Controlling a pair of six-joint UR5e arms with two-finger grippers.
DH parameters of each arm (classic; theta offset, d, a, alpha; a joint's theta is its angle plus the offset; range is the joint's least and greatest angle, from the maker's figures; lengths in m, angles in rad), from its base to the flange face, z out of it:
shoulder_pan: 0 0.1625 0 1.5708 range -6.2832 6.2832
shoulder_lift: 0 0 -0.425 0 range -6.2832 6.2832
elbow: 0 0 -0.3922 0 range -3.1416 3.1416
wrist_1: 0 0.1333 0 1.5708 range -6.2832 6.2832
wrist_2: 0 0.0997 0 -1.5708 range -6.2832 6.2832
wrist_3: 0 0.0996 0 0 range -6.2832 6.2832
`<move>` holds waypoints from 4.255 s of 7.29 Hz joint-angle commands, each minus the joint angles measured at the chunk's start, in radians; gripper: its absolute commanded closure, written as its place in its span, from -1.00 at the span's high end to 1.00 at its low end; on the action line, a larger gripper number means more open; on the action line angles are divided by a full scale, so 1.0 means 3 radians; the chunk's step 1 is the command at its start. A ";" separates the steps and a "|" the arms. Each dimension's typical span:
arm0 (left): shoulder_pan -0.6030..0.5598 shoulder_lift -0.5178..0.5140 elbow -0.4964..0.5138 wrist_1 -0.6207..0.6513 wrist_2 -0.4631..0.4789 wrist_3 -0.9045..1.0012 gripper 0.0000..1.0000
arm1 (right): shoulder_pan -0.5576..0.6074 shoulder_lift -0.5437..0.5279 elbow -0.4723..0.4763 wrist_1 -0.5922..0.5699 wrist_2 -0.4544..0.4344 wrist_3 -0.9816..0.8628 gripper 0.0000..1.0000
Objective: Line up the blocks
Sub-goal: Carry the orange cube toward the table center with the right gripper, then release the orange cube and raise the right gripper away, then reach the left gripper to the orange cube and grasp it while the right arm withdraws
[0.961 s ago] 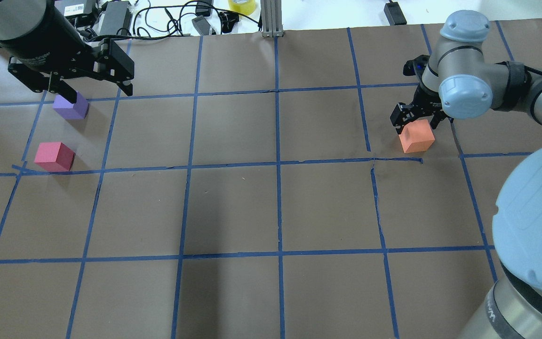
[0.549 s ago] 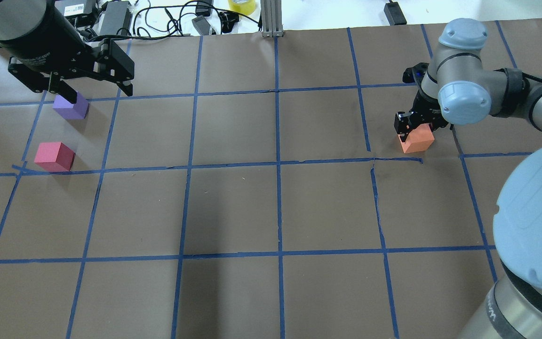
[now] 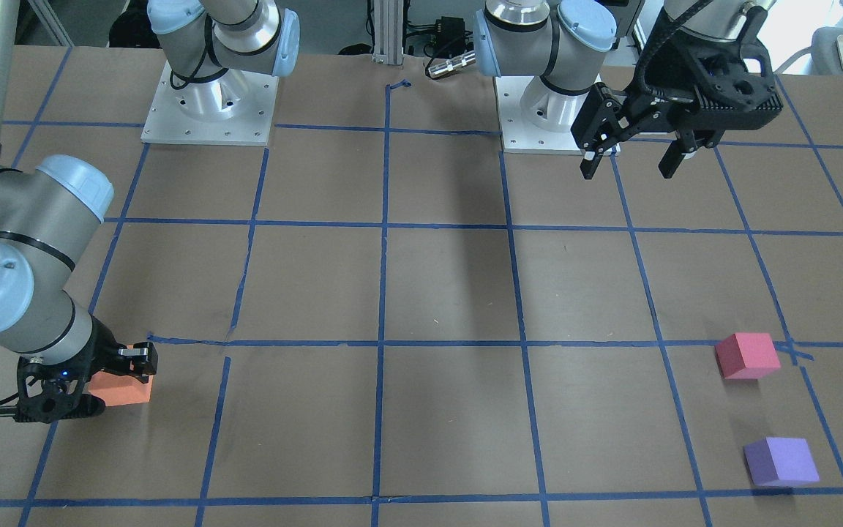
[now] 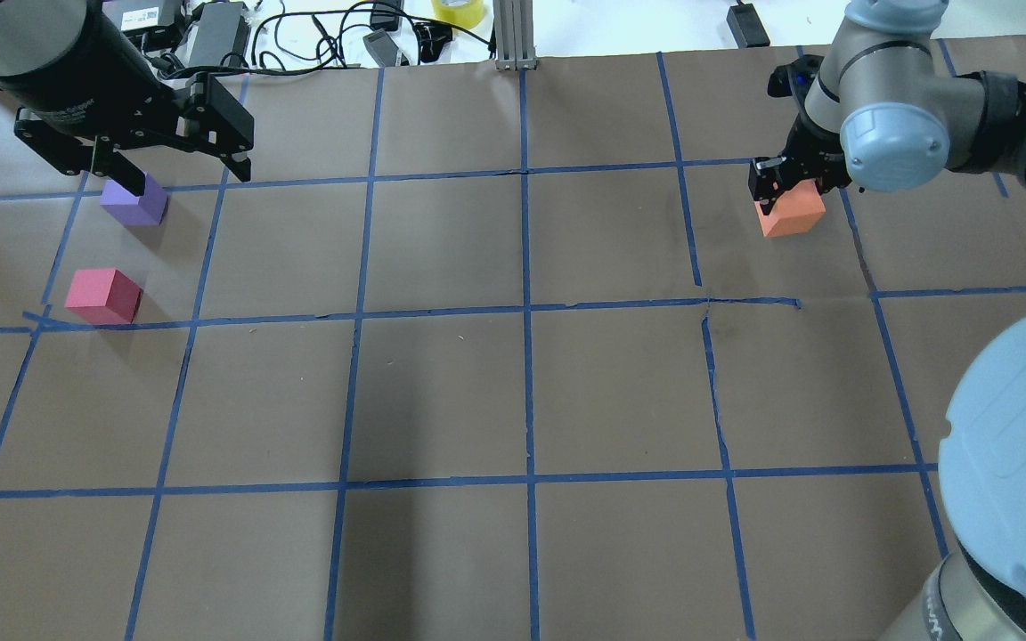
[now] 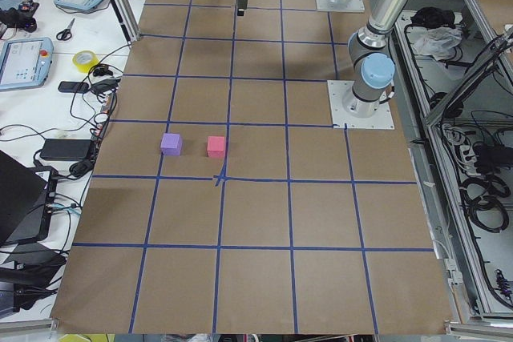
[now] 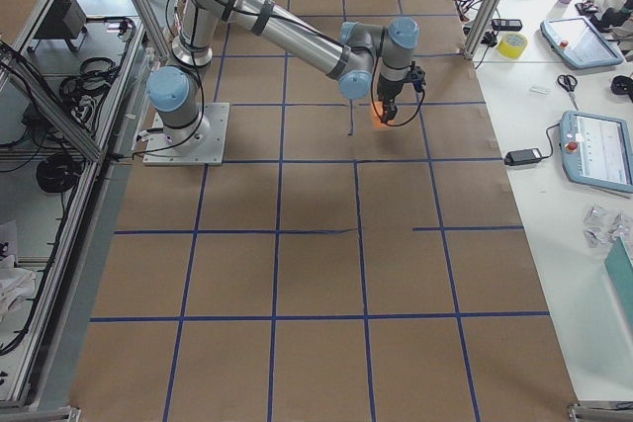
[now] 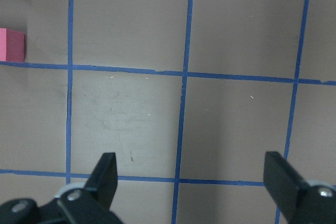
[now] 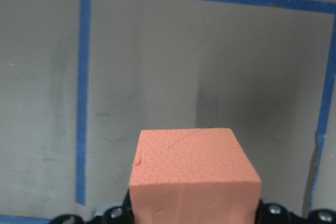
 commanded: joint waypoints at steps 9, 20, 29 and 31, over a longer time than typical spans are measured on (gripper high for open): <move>0.0009 0.0023 0.0004 0.0002 0.0000 0.0046 1.00 | 0.1753 0.1198 -0.1367 0.0134 0.0109 0.2195 -1.00; 0.0030 -0.0110 -0.0001 0.0361 0.0046 0.0082 1.00 | 0.1846 0.1061 -0.1260 0.0492 0.0093 0.2401 1.00; -0.0506 -0.1315 -0.0150 0.1622 -0.0092 -0.0847 1.00 | 0.0789 -0.0938 -0.0192 0.0899 0.0017 0.1488 1.00; -0.0766 -0.1652 -0.0130 0.2106 -0.0077 -0.0879 1.00 | 0.0767 -0.1016 -0.0161 0.0985 0.0002 0.1368 1.00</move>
